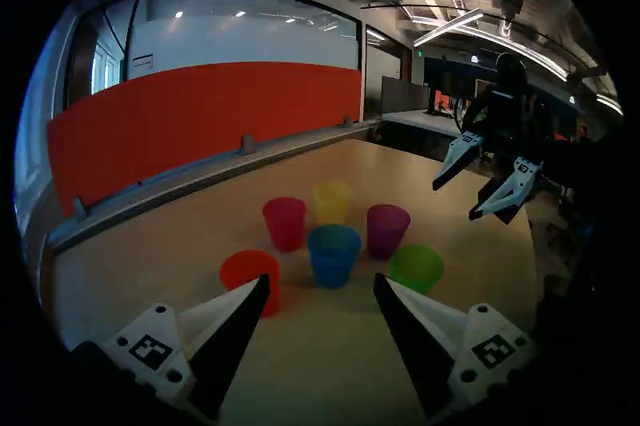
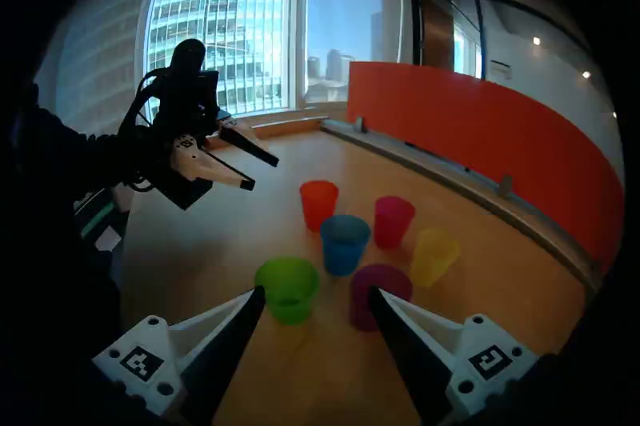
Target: Pour water
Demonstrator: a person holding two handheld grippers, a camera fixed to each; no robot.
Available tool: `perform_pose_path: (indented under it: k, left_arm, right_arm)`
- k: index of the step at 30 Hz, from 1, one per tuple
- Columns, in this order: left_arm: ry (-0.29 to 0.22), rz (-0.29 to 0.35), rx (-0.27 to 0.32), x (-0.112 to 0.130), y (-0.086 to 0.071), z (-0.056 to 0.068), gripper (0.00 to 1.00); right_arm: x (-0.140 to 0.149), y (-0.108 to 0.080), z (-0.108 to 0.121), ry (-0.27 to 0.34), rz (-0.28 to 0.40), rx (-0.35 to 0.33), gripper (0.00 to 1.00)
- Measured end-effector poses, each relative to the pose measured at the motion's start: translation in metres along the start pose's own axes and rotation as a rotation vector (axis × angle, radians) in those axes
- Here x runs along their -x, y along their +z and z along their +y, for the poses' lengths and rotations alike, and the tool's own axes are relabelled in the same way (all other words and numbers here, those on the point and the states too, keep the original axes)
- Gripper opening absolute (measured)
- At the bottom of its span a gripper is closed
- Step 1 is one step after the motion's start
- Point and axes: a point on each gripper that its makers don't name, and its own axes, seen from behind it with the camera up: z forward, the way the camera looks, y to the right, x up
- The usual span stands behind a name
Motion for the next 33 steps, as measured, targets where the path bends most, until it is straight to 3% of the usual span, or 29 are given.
perform_pose_path:
  k: [15,33]
  left_arm:
    - [-0.013,-0.028,0.016,0.017,0.006,0.002,0.97]
    - [0.008,-0.040,0.029,0.019,0.019,0.005,0.97]
  right_arm:
    - [0.023,0.018,-0.013,0.002,-0.037,-0.029,1.00]
    - [0.041,0.060,-0.029,0.005,-0.070,-0.076,1.00]
